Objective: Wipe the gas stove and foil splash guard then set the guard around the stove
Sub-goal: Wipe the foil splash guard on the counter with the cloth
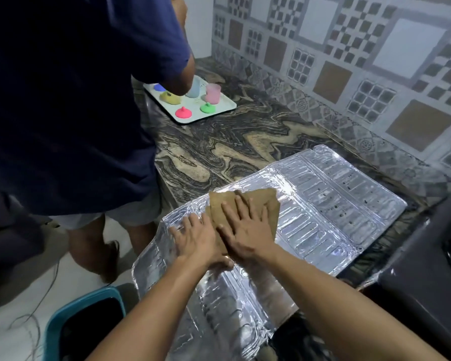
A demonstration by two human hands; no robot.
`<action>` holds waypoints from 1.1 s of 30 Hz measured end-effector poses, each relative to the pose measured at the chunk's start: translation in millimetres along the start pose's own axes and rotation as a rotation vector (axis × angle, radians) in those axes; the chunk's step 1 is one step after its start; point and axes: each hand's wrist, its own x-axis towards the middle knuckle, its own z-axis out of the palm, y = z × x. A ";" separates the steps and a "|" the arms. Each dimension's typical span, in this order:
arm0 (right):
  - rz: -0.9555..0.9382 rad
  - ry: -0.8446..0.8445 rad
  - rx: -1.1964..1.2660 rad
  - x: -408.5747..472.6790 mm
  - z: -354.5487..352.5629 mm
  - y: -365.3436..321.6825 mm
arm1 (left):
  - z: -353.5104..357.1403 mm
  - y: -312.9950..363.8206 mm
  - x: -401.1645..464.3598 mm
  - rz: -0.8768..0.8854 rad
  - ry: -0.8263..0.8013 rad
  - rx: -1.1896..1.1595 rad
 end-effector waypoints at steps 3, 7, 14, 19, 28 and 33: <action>0.067 0.001 -0.009 4.3 -3.0 25.5 | 3.2 -6.8 -0.2 0.003 -0.066 -0.025; 0.478 -0.036 0.076 -6.2 -16.8 72.7 | -1.1 -14.2 -1.1 0.018 -0.099 0.009; 0.460 -0.095 0.137 -46.7 -13.6 30.8 | -4.3 -12.2 -0.6 0.018 -0.107 0.070; 0.329 -0.075 0.060 -95.3 0.5 33.2 | -4.4 -13.5 -3.5 0.014 -0.111 0.101; 0.645 -0.083 0.120 -99.9 -11.4 33.7 | -21.4 -5.5 -8.0 -0.005 -0.193 0.204; 0.493 -0.170 0.061 -108.8 -3.4 13.7 | -13.4 -19.6 -1.6 -0.011 -0.116 0.126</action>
